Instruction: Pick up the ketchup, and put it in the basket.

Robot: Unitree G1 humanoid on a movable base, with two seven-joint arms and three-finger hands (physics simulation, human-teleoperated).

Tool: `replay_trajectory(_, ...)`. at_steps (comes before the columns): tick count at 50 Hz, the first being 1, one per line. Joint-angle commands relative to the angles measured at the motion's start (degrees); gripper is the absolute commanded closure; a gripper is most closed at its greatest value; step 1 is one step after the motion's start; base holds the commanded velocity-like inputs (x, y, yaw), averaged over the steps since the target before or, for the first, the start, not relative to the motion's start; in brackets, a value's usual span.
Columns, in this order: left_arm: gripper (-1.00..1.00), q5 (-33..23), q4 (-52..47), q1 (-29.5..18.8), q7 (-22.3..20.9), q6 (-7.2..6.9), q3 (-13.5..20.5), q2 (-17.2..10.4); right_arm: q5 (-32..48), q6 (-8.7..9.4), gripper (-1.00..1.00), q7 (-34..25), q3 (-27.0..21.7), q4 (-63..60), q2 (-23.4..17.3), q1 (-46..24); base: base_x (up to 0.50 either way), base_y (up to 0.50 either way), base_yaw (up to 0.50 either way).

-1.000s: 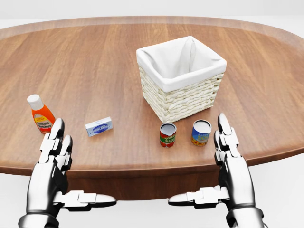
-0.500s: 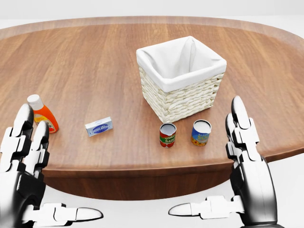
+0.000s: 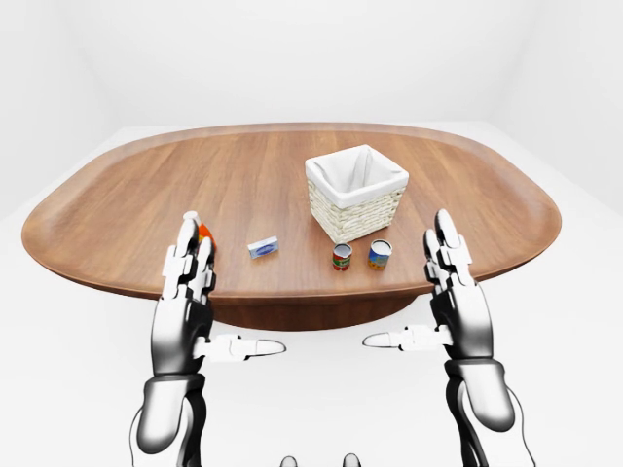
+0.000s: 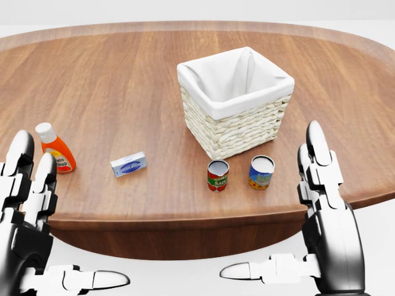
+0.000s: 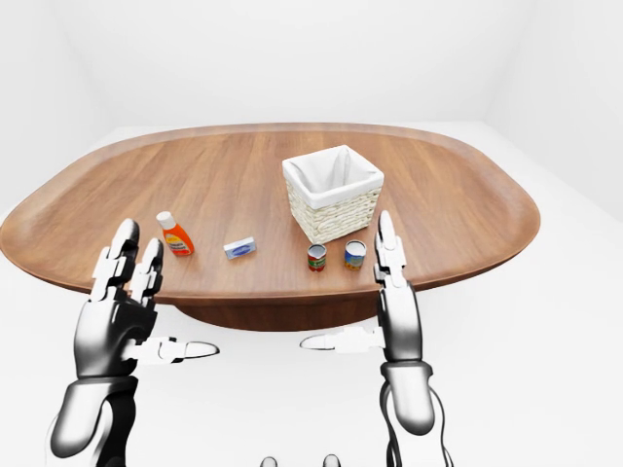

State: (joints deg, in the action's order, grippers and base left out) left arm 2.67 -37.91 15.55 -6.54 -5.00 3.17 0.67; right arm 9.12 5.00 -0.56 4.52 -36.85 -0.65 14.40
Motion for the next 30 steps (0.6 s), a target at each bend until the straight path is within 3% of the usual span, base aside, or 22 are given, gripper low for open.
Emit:
replay_trajectory(1, -1.00, 0.13, -0.57, 0.03, 0.07, 0.00, 0.33, 0.09, -0.36, 0.00, -1.00, -0.06, -0.19, -0.31, 0.06, 0.08, 0.00, 0.00, 0.00)
replay_trajectory(10, -1.00, 0.67, -1.20, 0.37, -0.44, 0.00, 0.79, 0.19, 0.82, 0.00, -1.00, -0.83, 0.30, -1.28, -0.45, 1.33, 0.02, 0.02, 0.00)
replay_trajectory(30, -1.00, 0.84, -1.39, 0.48, -0.65, 0.00, 1.13, 0.33, 1.75, 0.00, -1.00, -0.47, 0.54, -1.75, -0.26, 1.90, 0.49, 0.22, 0.00)
